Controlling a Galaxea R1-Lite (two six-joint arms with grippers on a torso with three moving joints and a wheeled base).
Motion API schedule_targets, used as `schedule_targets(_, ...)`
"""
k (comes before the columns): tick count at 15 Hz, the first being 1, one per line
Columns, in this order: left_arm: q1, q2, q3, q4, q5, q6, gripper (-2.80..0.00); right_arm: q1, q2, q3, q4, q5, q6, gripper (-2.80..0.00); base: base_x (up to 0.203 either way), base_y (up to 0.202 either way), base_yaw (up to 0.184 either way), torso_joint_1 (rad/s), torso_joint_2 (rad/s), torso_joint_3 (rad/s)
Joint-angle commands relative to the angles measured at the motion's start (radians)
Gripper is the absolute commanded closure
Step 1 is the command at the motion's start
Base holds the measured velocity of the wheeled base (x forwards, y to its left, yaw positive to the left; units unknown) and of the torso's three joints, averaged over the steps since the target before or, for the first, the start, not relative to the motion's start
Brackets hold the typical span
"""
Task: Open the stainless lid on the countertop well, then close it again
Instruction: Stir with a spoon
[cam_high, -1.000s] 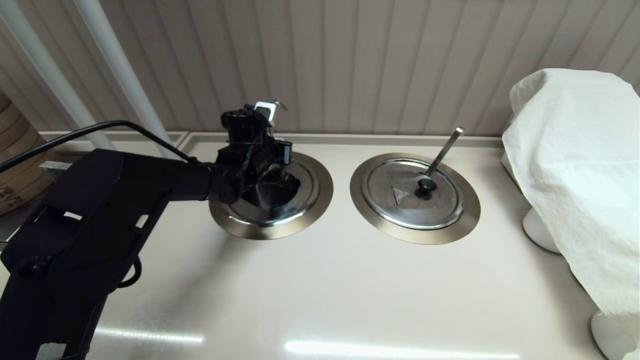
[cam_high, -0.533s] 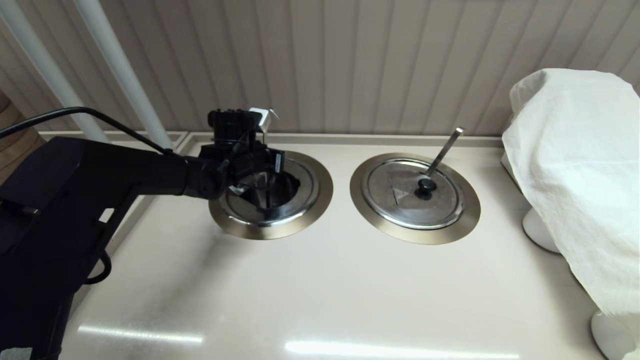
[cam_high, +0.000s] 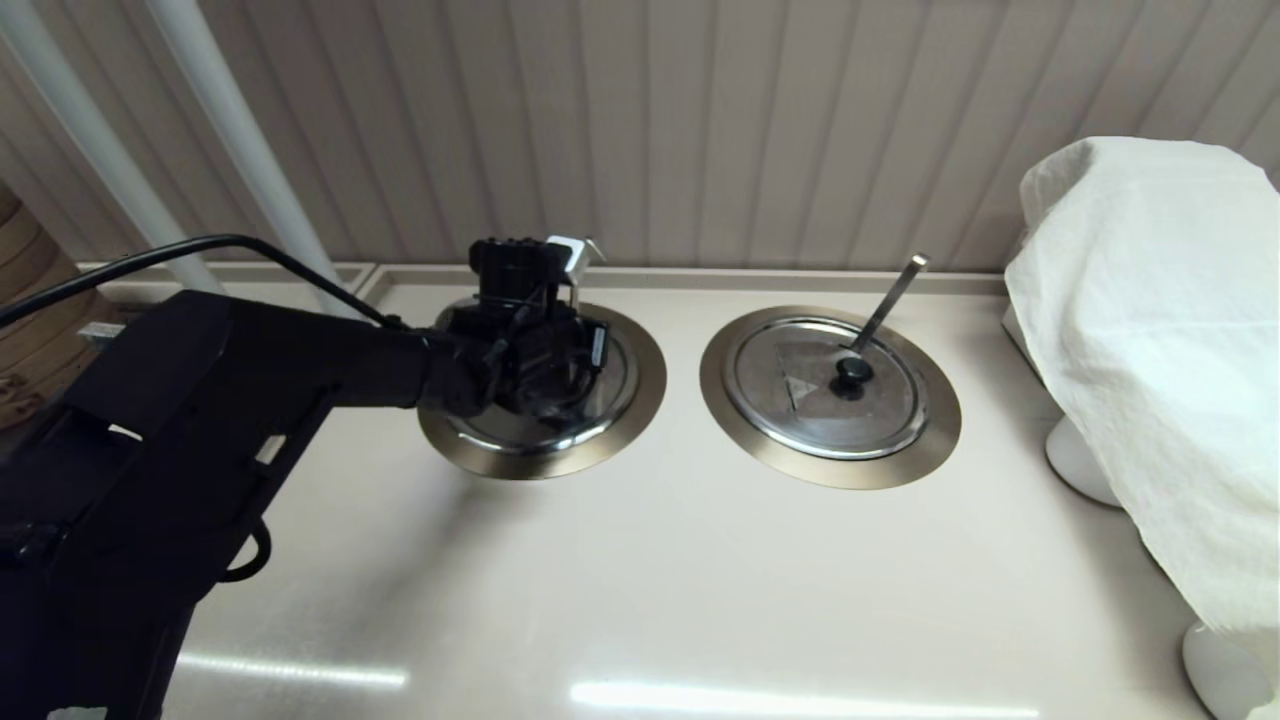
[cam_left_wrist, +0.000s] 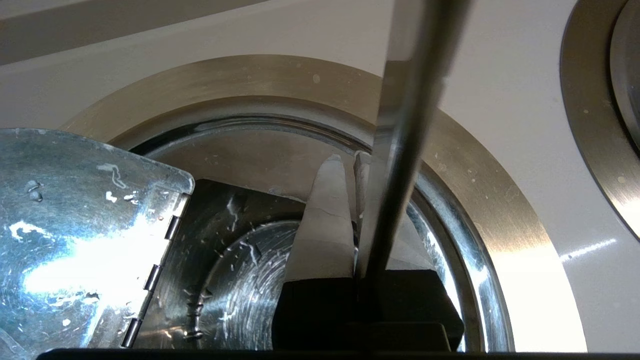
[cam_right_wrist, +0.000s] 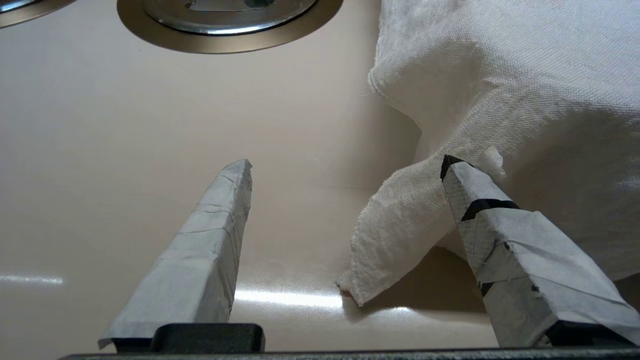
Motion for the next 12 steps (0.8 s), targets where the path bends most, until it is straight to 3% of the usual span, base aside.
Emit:
schedule_targets(1,-0.001,0.032,-0.036,-0.004,0.040,-0.001,0.00,0.000,0.000,0.000,0.000,0.001,-0.001,-2.80,0.000,0.000,0.000,0.000,0.00,0.000)
schedule_targets(5,-0.036,0.086,-0.051,-0.092,0.112,0.003,0.00,0.000,0.000,0.000,0.000,0.001,0.000,-2.80,0.000,0.000,0.000,0.000,0.00,0.000)
schedule_targets(10,-0.035,0.083,-0.054,-0.139,0.132,0.006,0.00,0.000,0.000,0.000,0.000,0.001,-0.001,-2.80,0.000,0.000,0.000,0.000,0.00,0.000)
schedule_targets(12,-0.032,0.089,-0.056,-0.162,0.158,0.034,0.00,0.000,0.000,0.000,0.000,0.001,0.000,-2.80,0.000,0.000,0.000,0.000,0.00,0.000)
